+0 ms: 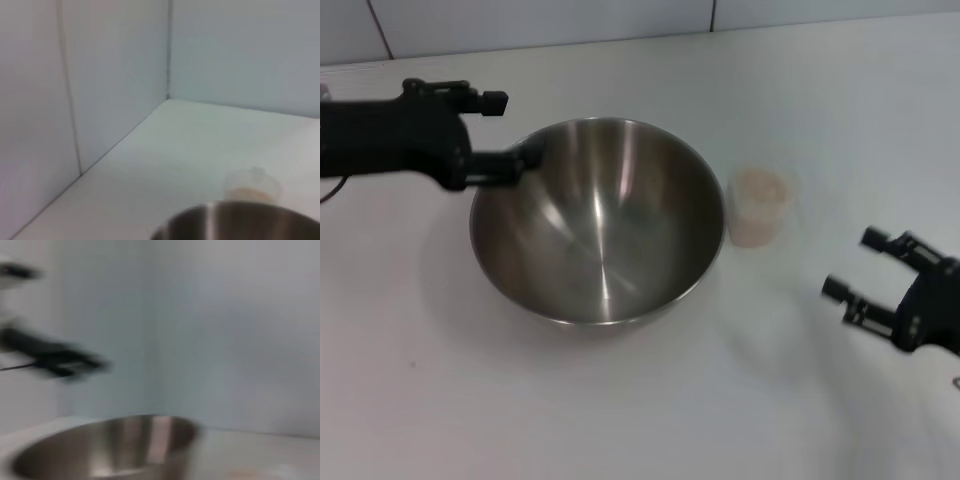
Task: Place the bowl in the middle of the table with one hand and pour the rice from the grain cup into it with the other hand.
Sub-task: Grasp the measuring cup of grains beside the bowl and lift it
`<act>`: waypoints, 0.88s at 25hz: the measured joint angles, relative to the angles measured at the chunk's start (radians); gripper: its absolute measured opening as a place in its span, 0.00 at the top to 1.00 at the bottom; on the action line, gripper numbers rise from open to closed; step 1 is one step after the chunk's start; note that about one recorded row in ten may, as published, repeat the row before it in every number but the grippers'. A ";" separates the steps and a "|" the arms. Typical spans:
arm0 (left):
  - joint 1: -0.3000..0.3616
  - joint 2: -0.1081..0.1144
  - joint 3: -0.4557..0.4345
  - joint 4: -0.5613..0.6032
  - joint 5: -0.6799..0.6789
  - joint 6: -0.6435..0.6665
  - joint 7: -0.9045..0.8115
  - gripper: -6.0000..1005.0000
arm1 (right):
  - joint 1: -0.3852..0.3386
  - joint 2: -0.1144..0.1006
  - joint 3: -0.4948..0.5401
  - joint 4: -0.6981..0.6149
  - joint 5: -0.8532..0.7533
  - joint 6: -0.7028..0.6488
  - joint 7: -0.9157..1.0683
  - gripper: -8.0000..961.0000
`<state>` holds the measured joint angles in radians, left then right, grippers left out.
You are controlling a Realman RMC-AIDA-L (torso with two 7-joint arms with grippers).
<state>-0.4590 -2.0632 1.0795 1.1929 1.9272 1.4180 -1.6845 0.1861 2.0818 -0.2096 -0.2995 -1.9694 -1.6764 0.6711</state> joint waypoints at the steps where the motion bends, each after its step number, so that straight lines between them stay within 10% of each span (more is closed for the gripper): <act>1: 0.000 0.000 0.000 0.000 0.000 0.000 0.000 0.48 | 0.000 0.001 0.062 0.028 0.003 0.038 -0.024 0.26; 3: 0.129 -0.002 0.052 0.084 -0.043 0.022 0.069 0.40 | 0.005 0.001 0.171 0.077 0.007 0.115 -0.061 0.26; 8: 0.211 -0.003 0.068 0.105 -0.049 0.046 0.069 0.18 | 0.058 0.002 0.273 0.130 0.009 0.259 -0.100 0.26; 22: 0.220 -0.003 0.068 0.074 -0.048 0.050 0.062 0.16 | 0.191 0.002 0.229 0.195 -0.010 0.442 -0.102 0.27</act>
<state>-0.2392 -2.0662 1.1473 1.2671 1.8791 1.4679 -1.6228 0.3767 2.0833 0.0195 -0.1050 -1.9794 -1.2342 0.5696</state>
